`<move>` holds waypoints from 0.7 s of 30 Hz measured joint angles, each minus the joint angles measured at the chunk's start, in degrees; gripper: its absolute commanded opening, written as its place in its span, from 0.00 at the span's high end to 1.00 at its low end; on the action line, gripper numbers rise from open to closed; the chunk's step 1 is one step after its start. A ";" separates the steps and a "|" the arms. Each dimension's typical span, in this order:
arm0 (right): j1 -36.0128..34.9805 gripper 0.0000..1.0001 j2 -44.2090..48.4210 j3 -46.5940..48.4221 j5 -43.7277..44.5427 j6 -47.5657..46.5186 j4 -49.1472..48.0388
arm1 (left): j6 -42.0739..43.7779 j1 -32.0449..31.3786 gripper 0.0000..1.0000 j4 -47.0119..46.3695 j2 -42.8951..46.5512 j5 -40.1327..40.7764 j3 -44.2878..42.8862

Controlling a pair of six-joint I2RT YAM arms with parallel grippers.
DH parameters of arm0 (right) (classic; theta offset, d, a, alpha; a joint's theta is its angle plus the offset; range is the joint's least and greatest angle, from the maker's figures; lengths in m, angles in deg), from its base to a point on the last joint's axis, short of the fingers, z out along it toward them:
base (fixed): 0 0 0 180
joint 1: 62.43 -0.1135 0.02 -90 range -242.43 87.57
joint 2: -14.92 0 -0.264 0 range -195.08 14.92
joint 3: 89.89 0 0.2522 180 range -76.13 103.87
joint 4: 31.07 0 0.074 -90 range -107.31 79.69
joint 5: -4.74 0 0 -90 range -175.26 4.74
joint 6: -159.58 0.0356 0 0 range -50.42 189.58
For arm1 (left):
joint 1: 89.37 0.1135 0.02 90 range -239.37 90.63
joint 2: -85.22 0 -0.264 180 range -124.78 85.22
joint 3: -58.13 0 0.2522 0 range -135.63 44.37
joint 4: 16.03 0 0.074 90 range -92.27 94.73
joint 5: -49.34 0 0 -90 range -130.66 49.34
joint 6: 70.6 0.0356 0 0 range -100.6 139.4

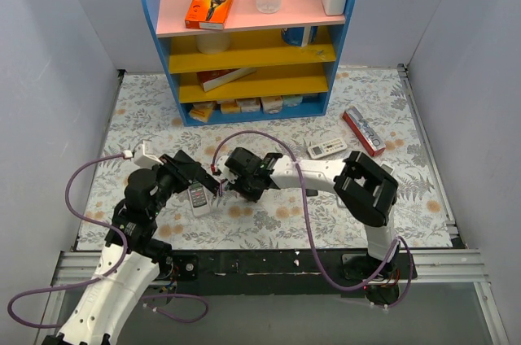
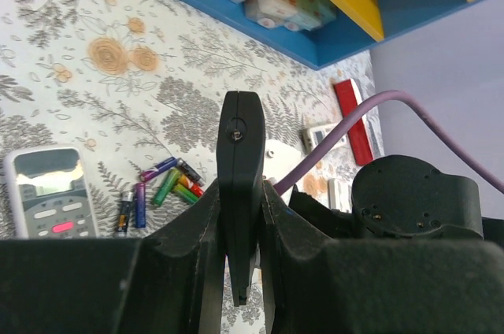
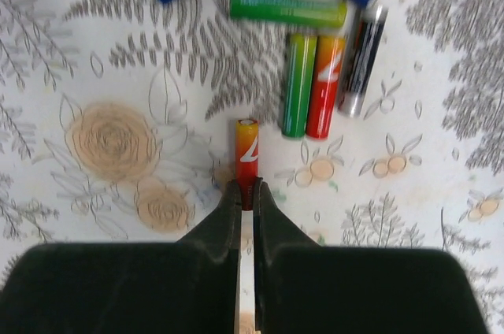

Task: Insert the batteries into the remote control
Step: Pick up the battery from the center of the board.

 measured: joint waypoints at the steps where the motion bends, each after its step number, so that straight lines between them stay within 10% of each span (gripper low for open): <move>1: 0.00 0.99 0.98 -1.20 0.04 0.04 0.15 | -0.02 0.00 1.00 -0.70 0.35 -0.76 0.63; 21: 0.42 0.99 24.55 -1.70 1.97 9.33 15.39 | -6.56 -0.02 1.00 -32.13 -11.08 -19.02 13.92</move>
